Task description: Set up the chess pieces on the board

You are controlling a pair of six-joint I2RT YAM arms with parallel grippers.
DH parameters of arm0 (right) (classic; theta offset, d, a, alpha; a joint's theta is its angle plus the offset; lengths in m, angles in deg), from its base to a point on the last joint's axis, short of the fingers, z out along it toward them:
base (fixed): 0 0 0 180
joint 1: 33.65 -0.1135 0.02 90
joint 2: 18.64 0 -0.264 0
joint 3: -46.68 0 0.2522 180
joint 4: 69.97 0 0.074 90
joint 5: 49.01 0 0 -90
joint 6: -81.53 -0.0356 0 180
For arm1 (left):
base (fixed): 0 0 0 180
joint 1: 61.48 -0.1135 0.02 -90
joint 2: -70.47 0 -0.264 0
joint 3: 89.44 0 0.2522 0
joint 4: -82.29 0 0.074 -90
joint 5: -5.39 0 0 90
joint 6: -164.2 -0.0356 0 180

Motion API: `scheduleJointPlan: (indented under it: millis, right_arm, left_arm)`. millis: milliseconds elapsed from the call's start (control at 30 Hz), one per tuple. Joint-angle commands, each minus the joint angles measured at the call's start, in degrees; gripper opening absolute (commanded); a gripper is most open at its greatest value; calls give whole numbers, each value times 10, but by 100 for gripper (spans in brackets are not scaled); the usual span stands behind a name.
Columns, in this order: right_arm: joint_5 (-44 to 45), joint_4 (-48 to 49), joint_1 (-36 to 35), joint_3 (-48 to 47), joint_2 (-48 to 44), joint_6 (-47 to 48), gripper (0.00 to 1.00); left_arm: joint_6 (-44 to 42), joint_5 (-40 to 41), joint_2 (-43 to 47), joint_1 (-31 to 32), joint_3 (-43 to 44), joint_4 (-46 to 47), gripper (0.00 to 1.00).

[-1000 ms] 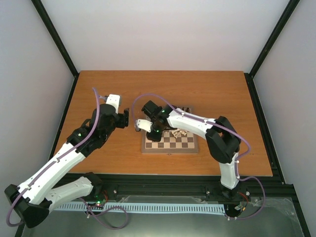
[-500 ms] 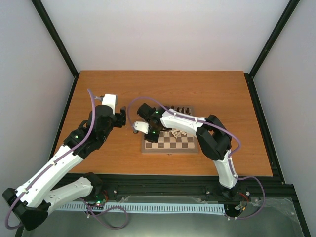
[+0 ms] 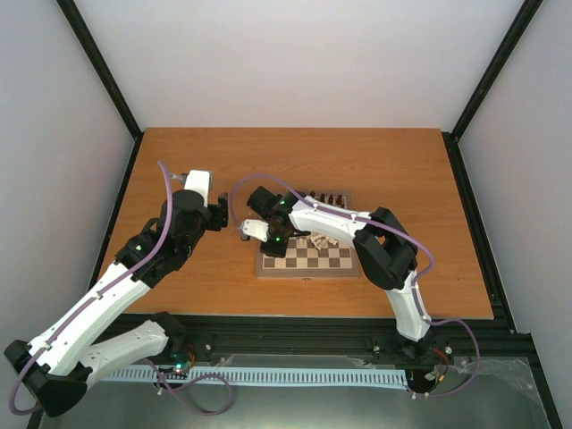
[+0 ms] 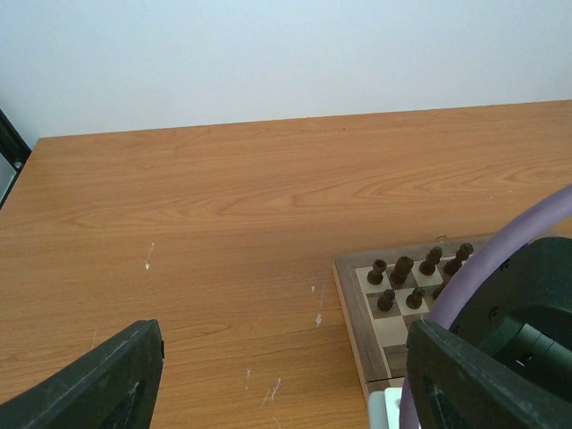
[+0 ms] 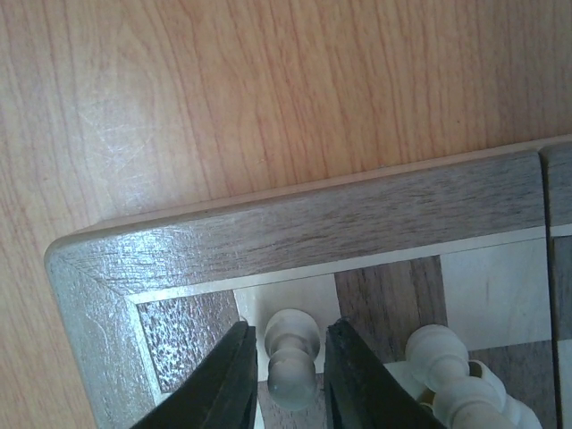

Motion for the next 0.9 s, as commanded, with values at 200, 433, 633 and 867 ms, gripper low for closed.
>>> scheduleJointPlan:
  millis: [200,433,633,867]
  right_arm:
    - [-14,-23,6,-15,-42,9,29]
    - [-11,-10,42,-23,-47,-9,29]
    - [1,-6,53,-33,-36,-18,29]
    - [-3,-13,56,-44,-35,-20,28]
  left_arm:
    - [3,10,12,-5,11,3,77]
    - [2,10,17,-5,11,5,77]
    - [1,7,18,-5,11,4,77]
    - [-1,5,18,-5,11,5,77]
